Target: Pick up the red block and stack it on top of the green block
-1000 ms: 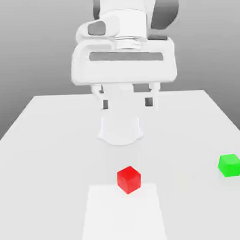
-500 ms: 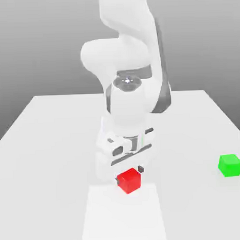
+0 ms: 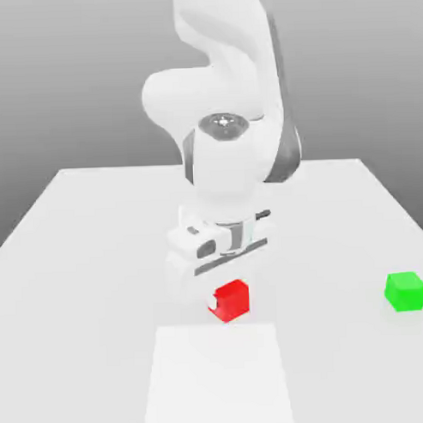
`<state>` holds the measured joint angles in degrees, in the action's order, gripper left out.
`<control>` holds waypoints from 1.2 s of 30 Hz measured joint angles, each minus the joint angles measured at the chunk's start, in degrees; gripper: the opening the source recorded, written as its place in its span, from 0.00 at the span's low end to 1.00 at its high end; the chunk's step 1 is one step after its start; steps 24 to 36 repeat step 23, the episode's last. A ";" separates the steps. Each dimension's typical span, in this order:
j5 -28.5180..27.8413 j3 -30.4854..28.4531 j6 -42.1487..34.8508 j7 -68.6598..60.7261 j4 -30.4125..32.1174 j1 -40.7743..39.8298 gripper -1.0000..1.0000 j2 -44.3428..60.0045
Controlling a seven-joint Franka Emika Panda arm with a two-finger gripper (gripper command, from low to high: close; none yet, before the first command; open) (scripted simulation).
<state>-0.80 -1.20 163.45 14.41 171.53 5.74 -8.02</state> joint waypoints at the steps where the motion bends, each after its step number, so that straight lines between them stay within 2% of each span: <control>1: 0.02 1.36 -1.16 1.62 -0.87 1.12 0.00 -0.29; 8: 0.84 14.92 -7.27 17.50 -10.55 12.79 0.00 3.24; 13: 1.33 22.59 -11.43 29.67 -18.02 26.66 0.00 6.51; 15: -0.48 22.08 -10.18 33.18 -19.47 32.26 0.00 9.28; 19: -6.88 17.85 -3.70 38.51 -20.29 31.76 0.00 16.99; 20: -8.11 16.99 -2.34 39.40 -20.37 32.30 1.00 18.51; 36: -8.11 16.99 -2.34 39.40 -20.37 32.30 1.00 18.51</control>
